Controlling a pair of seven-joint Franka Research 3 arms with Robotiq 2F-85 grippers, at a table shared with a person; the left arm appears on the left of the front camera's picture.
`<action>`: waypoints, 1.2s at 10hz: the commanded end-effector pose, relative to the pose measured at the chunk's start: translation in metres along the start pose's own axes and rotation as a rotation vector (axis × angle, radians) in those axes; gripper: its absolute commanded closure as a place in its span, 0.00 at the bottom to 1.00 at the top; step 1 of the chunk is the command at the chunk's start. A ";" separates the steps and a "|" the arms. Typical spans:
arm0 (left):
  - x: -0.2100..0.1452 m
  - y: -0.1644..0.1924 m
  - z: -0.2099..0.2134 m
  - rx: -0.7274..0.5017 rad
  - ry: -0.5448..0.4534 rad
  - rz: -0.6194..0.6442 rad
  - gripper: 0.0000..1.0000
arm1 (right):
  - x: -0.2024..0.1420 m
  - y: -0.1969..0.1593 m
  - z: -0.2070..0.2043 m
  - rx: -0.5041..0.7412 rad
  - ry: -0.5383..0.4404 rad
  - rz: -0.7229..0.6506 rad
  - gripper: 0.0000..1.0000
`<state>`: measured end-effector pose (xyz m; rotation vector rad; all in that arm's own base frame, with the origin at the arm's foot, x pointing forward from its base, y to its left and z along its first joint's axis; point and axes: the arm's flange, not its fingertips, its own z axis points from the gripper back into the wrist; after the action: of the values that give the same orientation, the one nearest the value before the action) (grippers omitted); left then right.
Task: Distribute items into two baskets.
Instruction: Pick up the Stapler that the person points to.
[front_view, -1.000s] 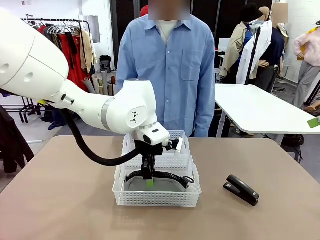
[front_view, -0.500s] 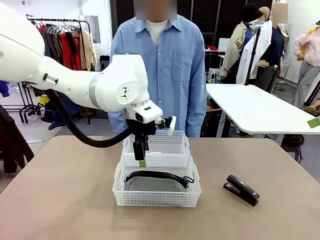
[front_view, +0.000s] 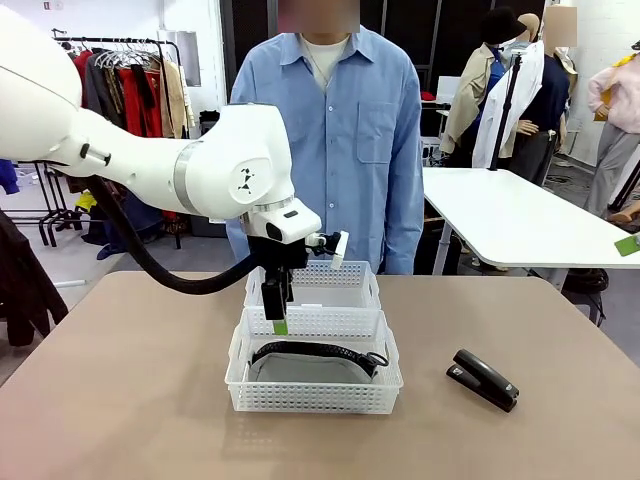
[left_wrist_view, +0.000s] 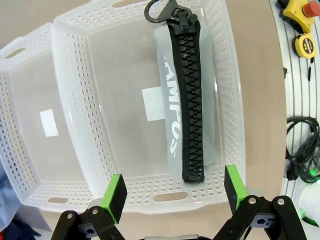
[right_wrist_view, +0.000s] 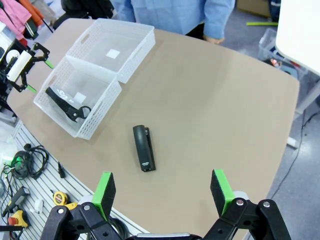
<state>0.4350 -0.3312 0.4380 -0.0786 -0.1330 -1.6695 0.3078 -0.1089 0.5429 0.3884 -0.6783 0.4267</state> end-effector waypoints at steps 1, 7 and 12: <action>-0.001 0.001 0.002 0.013 -0.002 0.009 0.00 | 0.000 0.001 0.000 0.007 -0.006 -0.001 0.00; 0.000 0.000 0.000 0.001 -0.001 -0.001 0.00 | 0.000 0.001 0.000 0.007 -0.006 -0.001 0.00; -0.110 -0.002 0.096 0.091 -0.071 0.351 0.00 | 0.000 0.001 0.000 0.007 -0.006 -0.001 0.00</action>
<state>0.4531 -0.2413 0.5095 -0.0636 -0.2134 -1.3779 0.3077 -0.1089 0.5429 0.3883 -0.6782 0.4266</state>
